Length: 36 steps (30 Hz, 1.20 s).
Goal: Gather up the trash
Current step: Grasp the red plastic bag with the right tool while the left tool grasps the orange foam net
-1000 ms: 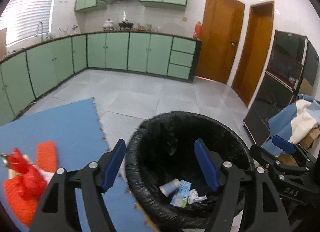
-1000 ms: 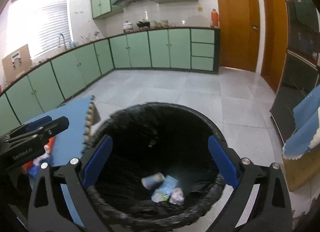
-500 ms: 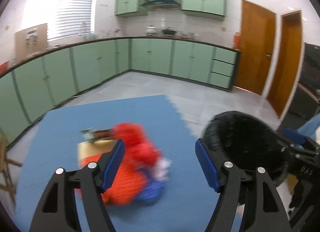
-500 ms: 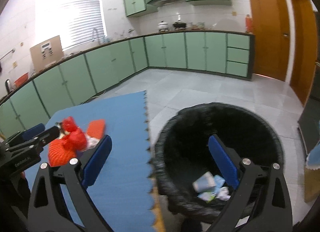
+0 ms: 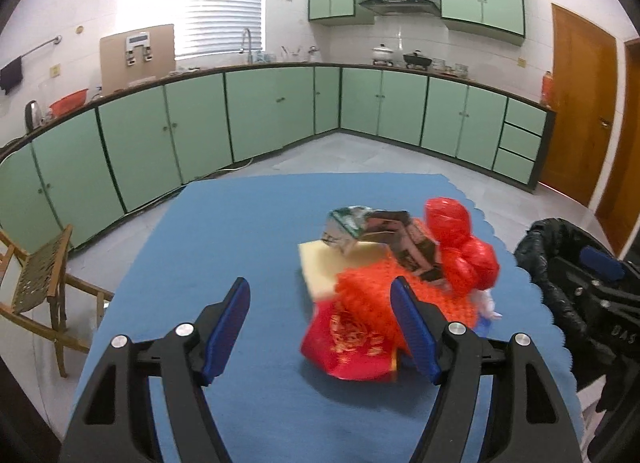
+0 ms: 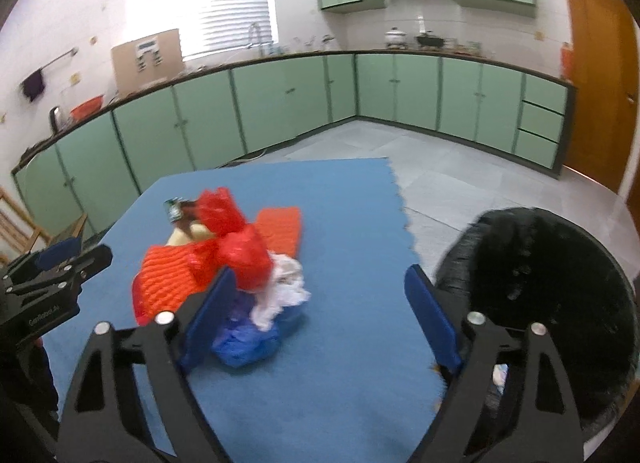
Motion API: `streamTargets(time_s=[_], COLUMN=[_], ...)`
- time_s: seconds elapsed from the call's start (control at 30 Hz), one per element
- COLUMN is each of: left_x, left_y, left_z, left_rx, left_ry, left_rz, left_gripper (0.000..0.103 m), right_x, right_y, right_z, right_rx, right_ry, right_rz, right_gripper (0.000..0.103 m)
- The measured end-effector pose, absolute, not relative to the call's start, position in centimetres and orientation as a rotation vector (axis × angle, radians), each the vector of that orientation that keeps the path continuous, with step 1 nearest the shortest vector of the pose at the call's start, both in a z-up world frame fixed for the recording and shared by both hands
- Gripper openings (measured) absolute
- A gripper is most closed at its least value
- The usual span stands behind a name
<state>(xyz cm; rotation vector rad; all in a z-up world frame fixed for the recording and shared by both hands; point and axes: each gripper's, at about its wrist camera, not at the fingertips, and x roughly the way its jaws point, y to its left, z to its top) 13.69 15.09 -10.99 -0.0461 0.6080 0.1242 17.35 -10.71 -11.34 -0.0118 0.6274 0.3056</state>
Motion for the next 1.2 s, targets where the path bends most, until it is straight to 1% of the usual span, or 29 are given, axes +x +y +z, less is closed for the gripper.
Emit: streamTargets(time_s=[0.37, 0.5, 0.57, 0.6, 0.73, 1.03, 1.2], left_x=[14.9, 15.2, 15.2, 15.3, 15.3, 14.9, 14.9], left_y=[17.3, 17.7, 17.8, 17.8, 17.5, 15.7, 13.4], left_z=[-11.7, -11.9, -12.0, -12.1, -12.1, -11.5, -11.9], left_rx=[-0.059, -0.069, -0.071, -0.072, -0.074, -0.074, -0.072], left_ry=[0.600, 0.606, 0.608, 0.610, 0.615, 0.610, 0.628], left_rz=[0.167, 0.173, 0.174, 0.173, 0.167, 0.121, 0.066], left_gripper=[0.071, 0.071, 0.071, 0.071, 0.071, 0.071, 0.071], right_x=[21.1, 22.0, 22.2, 22.1, 21.5, 18.5, 17.3], right_y=[-5.9, -5.2, -4.9, -4.8, -4.6, -7.0, -9.2], right_z=[-12.2, -12.9, -13.3, -13.4, -12.9, -10.7, -10.8], right_rx=[-0.036, -0.038, -0.037, -0.036, -0.046, -0.019, 0.002], right_ry=[0.668, 0.700, 0.716, 0.721, 0.709, 0.653, 0.658], right_rz=[0.407, 0.432, 0.452, 0.468, 0.512, 0.492, 0.458], right_gripper=[0.073, 0.061, 0.051, 0.041, 0.038, 0.038, 0.038])
